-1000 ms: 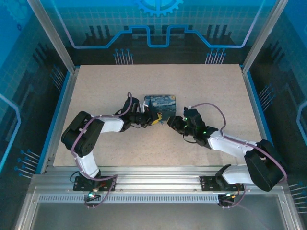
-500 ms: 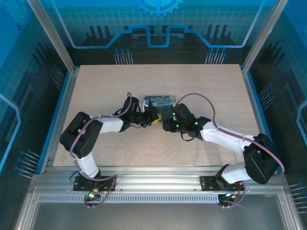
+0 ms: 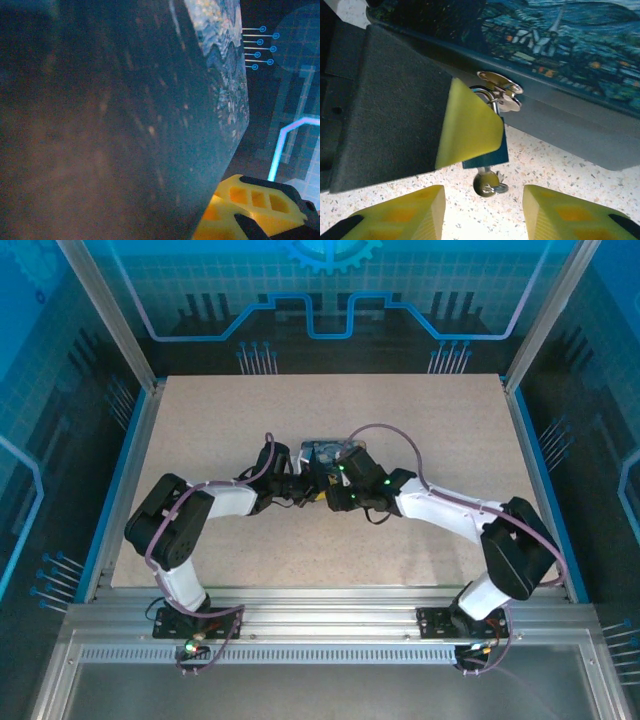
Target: Unlock a padlock with a key
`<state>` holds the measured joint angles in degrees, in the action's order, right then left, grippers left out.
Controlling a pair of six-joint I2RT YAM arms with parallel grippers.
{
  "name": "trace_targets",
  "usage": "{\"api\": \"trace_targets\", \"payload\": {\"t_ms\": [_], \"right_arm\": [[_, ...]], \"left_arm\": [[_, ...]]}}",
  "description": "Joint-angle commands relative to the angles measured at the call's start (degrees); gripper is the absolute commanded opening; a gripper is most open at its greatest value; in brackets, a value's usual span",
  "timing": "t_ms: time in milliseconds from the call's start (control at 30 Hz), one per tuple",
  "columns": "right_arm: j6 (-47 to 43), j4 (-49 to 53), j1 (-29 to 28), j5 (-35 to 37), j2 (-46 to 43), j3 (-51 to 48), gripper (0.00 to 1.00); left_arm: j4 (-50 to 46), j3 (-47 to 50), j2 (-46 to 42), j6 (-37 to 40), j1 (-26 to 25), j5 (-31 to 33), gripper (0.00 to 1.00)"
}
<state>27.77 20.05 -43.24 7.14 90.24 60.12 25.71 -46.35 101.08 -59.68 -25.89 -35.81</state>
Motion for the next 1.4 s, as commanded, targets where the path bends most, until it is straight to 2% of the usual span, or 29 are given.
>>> {"api": "trace_targets", "payload": {"t_ms": [0, 533, 733, 867, 933, 967, 1033, 1133, 1333, 1367], "right_arm": [[-2.7, 2.9, -1.1, 1.5, 2.0, 3.2, 0.45], [-4.8, 4.5, -1.7, 3.8, 5.3, 5.9, 0.44], [-5.0, 3.9, -1.8, 4.1, 5.2, 5.9, 0.32], [-5.5, 4.3, -1.8, 4.6, 5.0, 6.1, 0.32], [-5.9, 4.5, -1.8, 4.6, 4.9, 6.1, 0.29], [-6.2, 4.6, -1.8, 4.6, 4.9, 6.1, 0.25], [-6.8, 4.6, -1.9, 4.2, 4.7, 6.0, 0.12], [-7.3, 4.4, -2.0, 3.2, 4.2, 5.6, 0.0], [-7.6, 3.5, -2.0, 2.7, 4.8, 4.7, 0.0], [-7.7, 3.2, -2.0, 2.5, 4.9, 4.5, 0.0]], "left_arm": [[0.2, -2.0, -2.3, -0.3, -0.3, -2.5, 0.0], [0.5, -2.2, -2.6, -0.5, -0.2, -2.9, 0.0], [0.5, -2.1, -2.6, -0.5, -0.2, -2.9, 0.0], [0.4, -2.0, -2.6, -0.3, -0.2, -3.0, 0.0], [0.4, -1.9, -2.5, -0.3, -0.2, -2.9, 0.0], [0.5, -1.9, -2.4, -0.4, -0.2, -2.9, 0.0], [0.6, -1.9, -2.4, -0.3, -0.2, -2.9, 0.0], [0.6, -2.0, -2.2, -0.3, -0.2, -2.9, 0.0], [0.7, -1.3, -2.0, -0.1, -0.2, -2.5, 0.0], [0.8, -1.1, -2.0, -0.1, -0.2, -2.4, 0.03]]}}
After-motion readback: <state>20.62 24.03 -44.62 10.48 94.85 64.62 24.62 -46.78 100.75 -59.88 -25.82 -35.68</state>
